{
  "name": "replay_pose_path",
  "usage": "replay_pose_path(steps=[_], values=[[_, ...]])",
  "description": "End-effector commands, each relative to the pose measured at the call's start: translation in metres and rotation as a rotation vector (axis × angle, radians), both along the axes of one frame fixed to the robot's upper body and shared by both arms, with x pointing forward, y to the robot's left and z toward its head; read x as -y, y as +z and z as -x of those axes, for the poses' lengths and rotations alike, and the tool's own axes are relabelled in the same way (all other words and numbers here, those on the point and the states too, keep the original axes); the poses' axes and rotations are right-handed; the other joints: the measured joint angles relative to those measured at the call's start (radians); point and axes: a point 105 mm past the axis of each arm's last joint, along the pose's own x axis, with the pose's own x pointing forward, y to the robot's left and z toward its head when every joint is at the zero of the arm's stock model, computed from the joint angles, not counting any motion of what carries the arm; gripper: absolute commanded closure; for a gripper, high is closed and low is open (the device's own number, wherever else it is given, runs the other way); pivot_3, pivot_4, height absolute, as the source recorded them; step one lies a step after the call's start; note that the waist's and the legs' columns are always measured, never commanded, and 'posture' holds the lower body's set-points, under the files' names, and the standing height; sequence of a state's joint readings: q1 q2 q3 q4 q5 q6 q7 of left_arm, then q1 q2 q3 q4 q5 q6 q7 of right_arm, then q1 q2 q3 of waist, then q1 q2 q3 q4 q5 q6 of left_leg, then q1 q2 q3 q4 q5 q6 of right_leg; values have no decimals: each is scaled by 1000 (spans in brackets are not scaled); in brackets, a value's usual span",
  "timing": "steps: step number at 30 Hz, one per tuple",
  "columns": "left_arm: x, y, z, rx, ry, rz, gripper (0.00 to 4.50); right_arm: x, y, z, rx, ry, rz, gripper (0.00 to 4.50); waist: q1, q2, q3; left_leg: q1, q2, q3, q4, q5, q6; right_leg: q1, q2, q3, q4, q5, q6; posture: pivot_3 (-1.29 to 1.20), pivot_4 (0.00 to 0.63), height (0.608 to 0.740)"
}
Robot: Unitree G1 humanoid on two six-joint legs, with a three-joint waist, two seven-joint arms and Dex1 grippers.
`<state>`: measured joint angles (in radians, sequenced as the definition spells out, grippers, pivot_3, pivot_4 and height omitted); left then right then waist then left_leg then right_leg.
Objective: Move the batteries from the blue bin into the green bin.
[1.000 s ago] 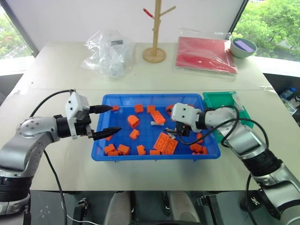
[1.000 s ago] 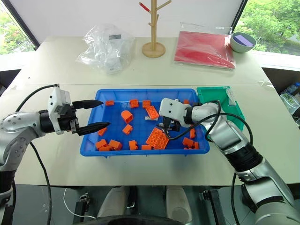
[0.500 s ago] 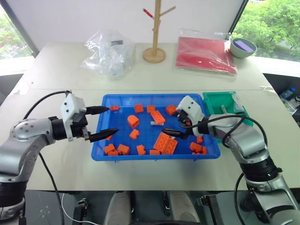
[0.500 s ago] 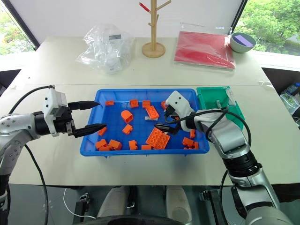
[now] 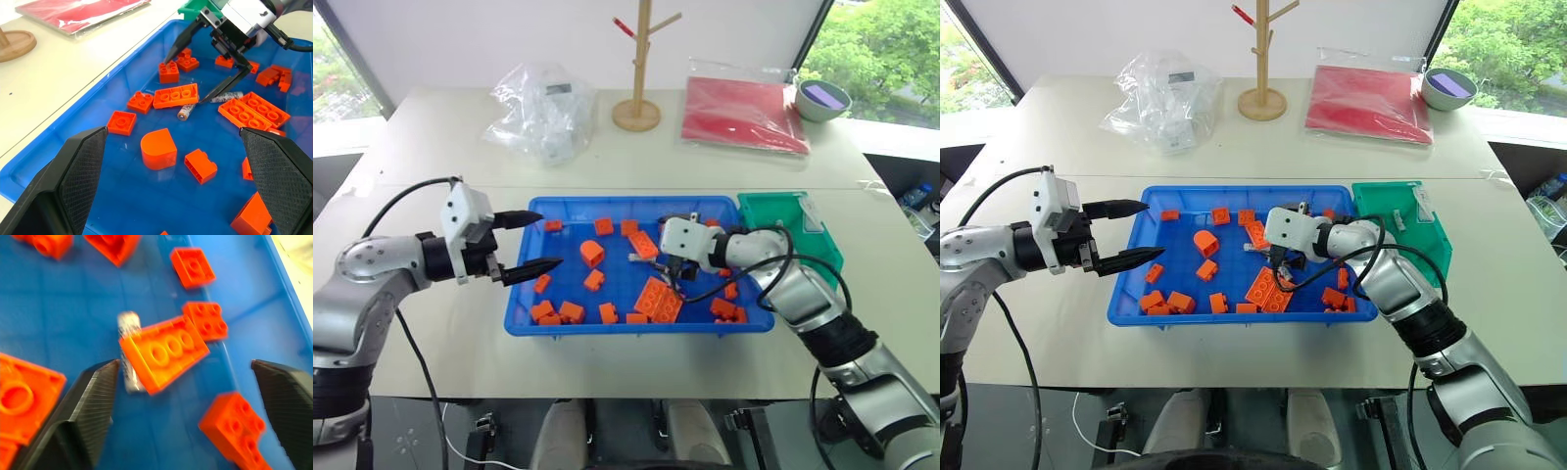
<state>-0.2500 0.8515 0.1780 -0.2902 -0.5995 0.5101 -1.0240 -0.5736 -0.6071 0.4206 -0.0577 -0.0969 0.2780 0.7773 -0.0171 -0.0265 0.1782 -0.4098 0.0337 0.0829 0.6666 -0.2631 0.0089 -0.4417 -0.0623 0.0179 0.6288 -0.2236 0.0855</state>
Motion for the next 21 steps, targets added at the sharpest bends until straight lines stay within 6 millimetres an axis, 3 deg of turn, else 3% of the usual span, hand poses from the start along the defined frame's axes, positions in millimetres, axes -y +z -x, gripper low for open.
replay_pose_path(steps=[1,6,15,18,21], values=[[-1,8,2,43,3,-8,0,-3,15,-3,55,23,-12,1837,0,0,0,0,0,0,0,0,0,0,0,0,0,0,0,0,150,736],[-1,9,2,47,10,-7,0,-6,16,-2,35,23,-47,4468,1,0,0,0,0,0,0,0,0,0,0,0,0,0,0,0,150,736],[1,8,-1,49,6,-6,0,-25,39,-2,-28,5,-200,4468,-1,0,0,0,0,-1,0,0,0,0,0,0,0,0,0,0,150,736],[4,8,-1,50,-4,-8,0,-28,47,3,-119,-21,-269,4468,0,0,0,0,0,-1,0,0,0,0,0,0,1,0,0,0,150,736],[4,7,0,47,-9,-12,0,-23,51,11,-248,-102,-342,3579,5,0,0,0,0,-1,0,0,0,0,0,0,1,0,0,0,150,736]])
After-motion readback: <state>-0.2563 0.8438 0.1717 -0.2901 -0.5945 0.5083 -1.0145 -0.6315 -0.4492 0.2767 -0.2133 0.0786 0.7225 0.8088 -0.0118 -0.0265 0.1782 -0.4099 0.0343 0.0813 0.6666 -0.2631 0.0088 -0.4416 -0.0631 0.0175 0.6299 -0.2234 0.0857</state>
